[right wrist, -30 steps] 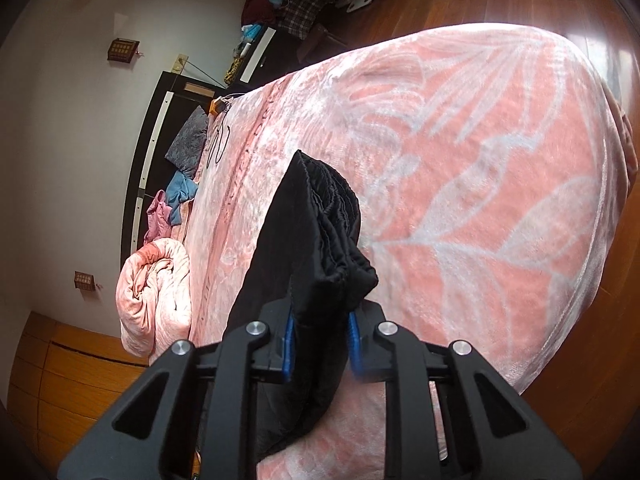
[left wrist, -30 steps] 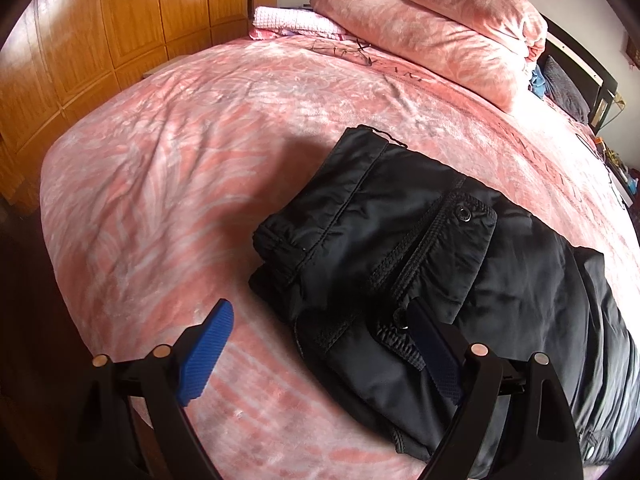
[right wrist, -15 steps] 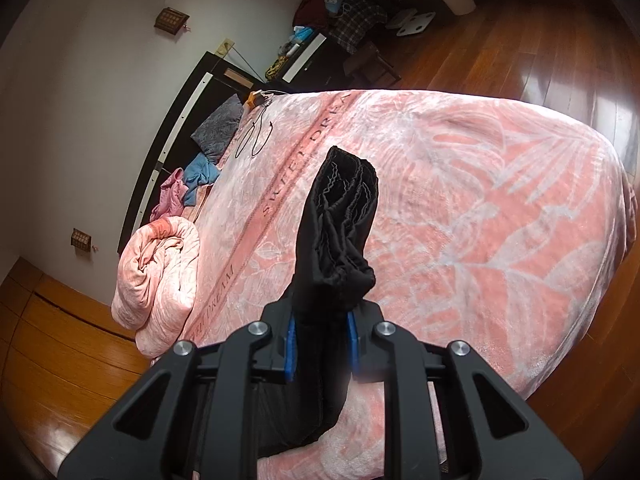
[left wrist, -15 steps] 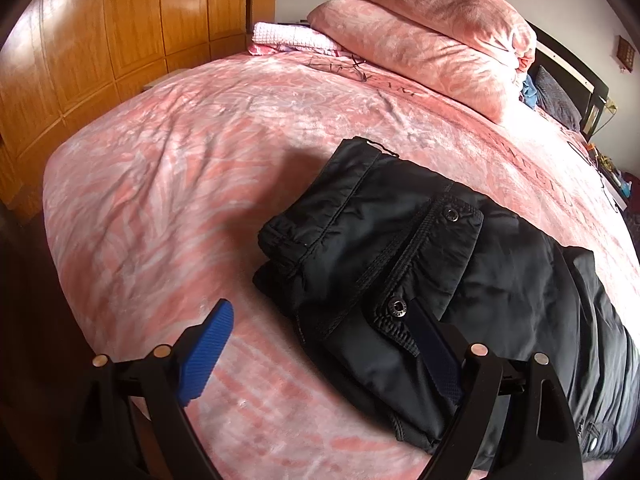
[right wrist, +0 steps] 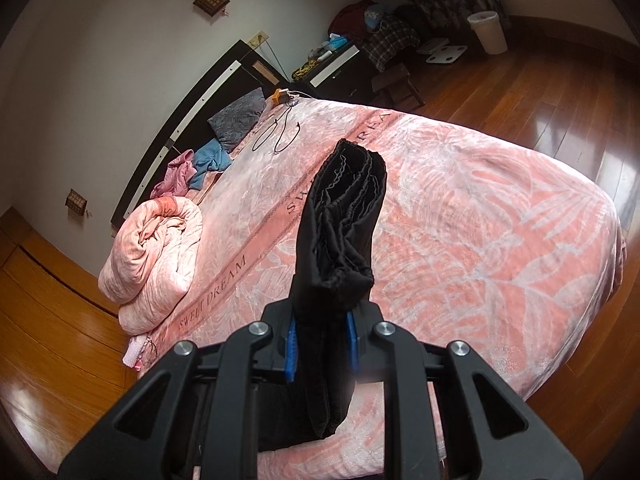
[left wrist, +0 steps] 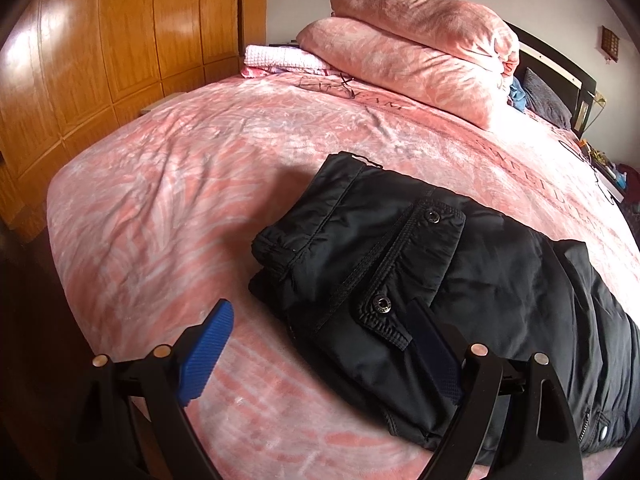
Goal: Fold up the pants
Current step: 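Hold the pant leg raised above the bed with right gripper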
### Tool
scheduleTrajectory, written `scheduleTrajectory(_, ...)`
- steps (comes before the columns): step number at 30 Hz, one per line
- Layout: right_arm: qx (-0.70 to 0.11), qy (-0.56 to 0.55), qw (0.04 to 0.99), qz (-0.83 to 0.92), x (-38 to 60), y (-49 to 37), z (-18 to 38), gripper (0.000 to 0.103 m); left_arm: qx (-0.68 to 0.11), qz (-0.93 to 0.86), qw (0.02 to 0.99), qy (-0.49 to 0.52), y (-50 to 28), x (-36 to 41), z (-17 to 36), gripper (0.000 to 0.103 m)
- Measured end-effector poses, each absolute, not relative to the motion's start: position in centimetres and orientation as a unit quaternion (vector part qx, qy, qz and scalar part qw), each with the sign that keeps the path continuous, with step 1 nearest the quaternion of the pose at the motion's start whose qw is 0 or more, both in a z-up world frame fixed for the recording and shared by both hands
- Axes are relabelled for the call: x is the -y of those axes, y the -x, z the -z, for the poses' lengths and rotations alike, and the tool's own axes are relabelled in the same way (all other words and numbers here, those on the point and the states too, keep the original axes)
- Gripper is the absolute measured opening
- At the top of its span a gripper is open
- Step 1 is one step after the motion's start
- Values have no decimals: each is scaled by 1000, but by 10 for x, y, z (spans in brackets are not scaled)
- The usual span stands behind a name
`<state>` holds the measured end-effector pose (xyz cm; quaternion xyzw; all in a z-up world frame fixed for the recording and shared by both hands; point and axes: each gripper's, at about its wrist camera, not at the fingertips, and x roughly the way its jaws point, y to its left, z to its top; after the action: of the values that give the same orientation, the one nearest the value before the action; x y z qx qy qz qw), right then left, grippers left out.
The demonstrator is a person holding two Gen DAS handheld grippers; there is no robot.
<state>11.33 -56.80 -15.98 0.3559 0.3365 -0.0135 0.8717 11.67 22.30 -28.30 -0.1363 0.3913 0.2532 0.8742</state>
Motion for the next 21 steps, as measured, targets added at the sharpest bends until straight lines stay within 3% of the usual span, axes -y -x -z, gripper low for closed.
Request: scheduleTrajectory(21,-326,-250,912,20,489,-114,110,17,-392,-239,879,126,-118,-218,284,89)
